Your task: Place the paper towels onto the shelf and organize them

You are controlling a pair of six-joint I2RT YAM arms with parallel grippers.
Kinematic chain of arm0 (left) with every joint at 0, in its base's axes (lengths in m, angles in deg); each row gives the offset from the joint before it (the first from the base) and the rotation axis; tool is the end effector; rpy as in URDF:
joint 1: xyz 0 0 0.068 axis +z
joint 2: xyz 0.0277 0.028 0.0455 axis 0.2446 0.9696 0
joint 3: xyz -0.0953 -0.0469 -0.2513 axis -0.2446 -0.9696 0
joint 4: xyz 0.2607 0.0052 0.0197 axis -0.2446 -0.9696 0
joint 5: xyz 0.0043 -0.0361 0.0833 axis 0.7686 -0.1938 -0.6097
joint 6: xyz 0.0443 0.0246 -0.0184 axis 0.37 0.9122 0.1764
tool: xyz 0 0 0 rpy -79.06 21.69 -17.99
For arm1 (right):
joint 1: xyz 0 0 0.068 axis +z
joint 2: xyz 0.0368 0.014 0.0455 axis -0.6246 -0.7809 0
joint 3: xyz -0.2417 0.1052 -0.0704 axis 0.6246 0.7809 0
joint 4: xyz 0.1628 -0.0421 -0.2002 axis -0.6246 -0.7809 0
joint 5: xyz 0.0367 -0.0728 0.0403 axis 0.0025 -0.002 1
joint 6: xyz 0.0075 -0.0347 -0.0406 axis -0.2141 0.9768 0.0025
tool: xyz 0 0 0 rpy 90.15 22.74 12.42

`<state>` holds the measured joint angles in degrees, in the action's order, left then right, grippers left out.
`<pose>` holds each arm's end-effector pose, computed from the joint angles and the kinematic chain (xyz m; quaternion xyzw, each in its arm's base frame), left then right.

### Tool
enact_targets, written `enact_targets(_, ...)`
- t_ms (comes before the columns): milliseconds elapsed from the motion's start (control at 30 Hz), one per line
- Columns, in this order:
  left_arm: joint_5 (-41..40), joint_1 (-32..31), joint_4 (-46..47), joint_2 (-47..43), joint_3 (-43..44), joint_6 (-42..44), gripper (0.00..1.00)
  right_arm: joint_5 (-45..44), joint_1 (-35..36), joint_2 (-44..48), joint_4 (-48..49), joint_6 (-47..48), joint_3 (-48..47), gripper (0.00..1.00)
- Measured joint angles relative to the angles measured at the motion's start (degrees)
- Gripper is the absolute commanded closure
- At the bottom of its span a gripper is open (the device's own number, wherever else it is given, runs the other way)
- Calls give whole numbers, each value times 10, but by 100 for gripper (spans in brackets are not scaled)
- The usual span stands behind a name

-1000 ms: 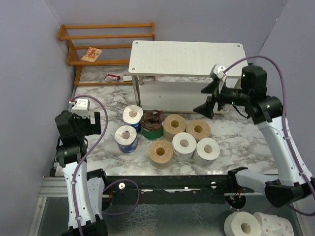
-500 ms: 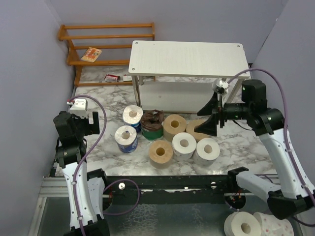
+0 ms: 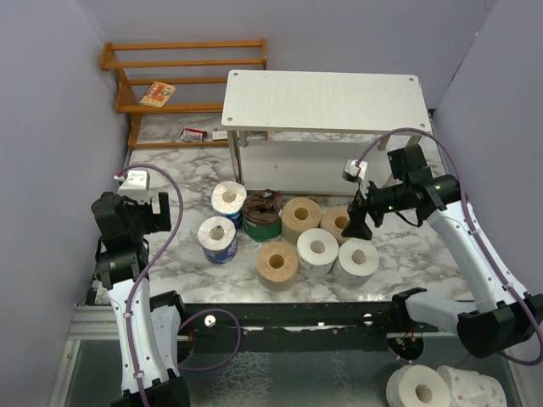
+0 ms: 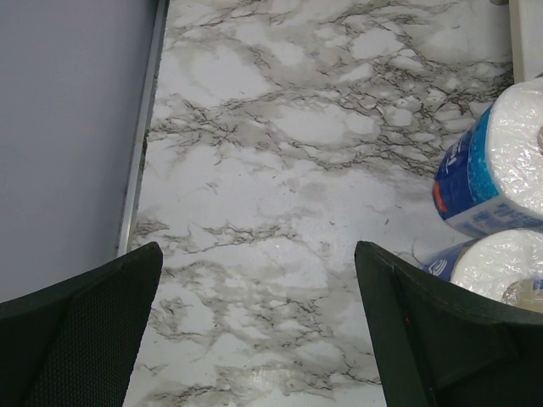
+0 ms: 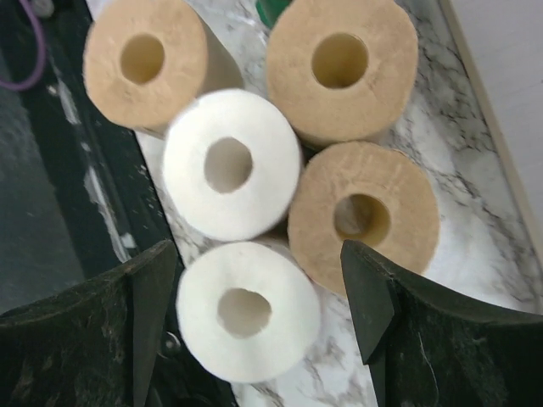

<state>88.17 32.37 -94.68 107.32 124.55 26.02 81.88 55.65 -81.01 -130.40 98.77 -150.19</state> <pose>0.1325 0.0364 0.3128 -0.0101 0.8411 0.0508 0.5384 0.1845 0.0817 0.3382 -0.4520 0.7857 0.3228 0.2725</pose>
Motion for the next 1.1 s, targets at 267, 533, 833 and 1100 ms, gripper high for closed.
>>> enact_targets(267, 0, 17, 0, 4, 0, 0, 1, -44, 79, -9, -49, 94, -39, 25)
enact_targets(533, 0, 40, 1, 11, 0, 0, 1, -101, 299, -43, -30, 59, -25, 29)
enact_targets(833, -1, 65, 1, 13, 0, 0, 1, -174, 305, -5, 74, 33, 32, 29)
enact_targets(1100, -1, 70, 1, 20, 0, 0, 1, -195, 343, -25, 96, 19, 64, 36)
